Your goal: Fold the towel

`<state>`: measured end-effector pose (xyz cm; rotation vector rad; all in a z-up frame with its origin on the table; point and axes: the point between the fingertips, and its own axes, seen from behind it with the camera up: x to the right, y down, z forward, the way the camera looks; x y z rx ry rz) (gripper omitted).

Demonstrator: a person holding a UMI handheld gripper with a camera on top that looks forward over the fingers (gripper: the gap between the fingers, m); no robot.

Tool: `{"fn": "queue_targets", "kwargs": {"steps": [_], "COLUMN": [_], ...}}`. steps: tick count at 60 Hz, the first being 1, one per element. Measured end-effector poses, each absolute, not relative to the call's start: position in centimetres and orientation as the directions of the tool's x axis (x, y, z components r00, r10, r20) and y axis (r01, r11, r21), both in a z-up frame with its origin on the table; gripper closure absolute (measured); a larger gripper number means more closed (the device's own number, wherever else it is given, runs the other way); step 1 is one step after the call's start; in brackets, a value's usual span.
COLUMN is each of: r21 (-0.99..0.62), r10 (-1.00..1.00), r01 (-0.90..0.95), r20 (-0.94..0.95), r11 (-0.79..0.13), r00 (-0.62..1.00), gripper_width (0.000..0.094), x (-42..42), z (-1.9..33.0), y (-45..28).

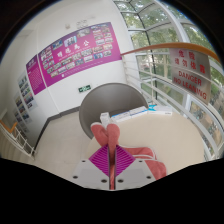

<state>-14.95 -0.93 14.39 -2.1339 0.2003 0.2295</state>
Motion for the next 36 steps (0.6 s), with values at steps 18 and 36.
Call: {"fn": "queue_targets", "kwargs": {"steps": [18, 36], "r21": [-0.734, -0.769], "r10": [-0.261, -0.237], "r01": [-0.179, -0.097], "r20": [-0.002, 0.072], "r11": [-0.656, -0.632], "r00": [0.965, 0.969], "gripper_width": [0.0079, 0.0077], "x": [3.7, 1.1], "z": [6.2, 14.0], "y": [-6.3, -11.5]}}
